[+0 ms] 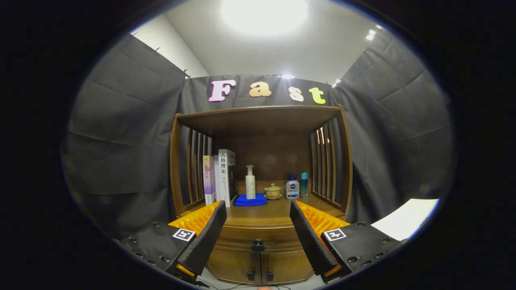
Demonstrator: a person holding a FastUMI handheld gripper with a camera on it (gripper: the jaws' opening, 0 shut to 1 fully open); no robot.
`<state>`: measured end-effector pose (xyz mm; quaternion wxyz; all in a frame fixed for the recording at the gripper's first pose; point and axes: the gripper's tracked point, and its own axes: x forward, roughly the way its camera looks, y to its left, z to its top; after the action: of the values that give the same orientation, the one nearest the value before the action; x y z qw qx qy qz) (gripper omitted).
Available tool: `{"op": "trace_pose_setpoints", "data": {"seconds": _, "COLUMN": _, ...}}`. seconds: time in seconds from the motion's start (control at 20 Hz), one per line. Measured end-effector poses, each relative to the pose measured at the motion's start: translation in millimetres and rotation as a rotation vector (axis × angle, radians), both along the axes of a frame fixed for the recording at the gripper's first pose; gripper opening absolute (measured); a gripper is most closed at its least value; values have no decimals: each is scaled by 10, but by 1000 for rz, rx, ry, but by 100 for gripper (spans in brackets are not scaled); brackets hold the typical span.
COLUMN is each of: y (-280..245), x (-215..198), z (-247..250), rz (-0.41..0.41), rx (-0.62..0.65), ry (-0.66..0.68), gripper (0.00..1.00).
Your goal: Pull open the drawer, take out the items inside it, and place them on the countertop above the cabinet.
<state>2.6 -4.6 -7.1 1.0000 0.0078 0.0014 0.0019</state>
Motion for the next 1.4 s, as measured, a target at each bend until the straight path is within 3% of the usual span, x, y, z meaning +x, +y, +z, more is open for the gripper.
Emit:
{"op": "trace_pose_setpoints", "data": {"seconds": 0.3, "y": -20, "x": 54, "z": -78, "rz": 6, "rx": 16, "ry": 1, "gripper": 99}}
{"op": "trace_pose_setpoints", "data": {"seconds": 0.75, "y": 43, "x": 497, "z": -349, "rz": 51, "rx": 49, "ry": 48, "gripper": 98}}
{"op": "trace_pose_setpoints", "data": {"seconds": 1.4, "y": 269, "x": 1130, "z": -1264, "rz": 73, "rx": -5, "ry": 213, "gripper": 99}}
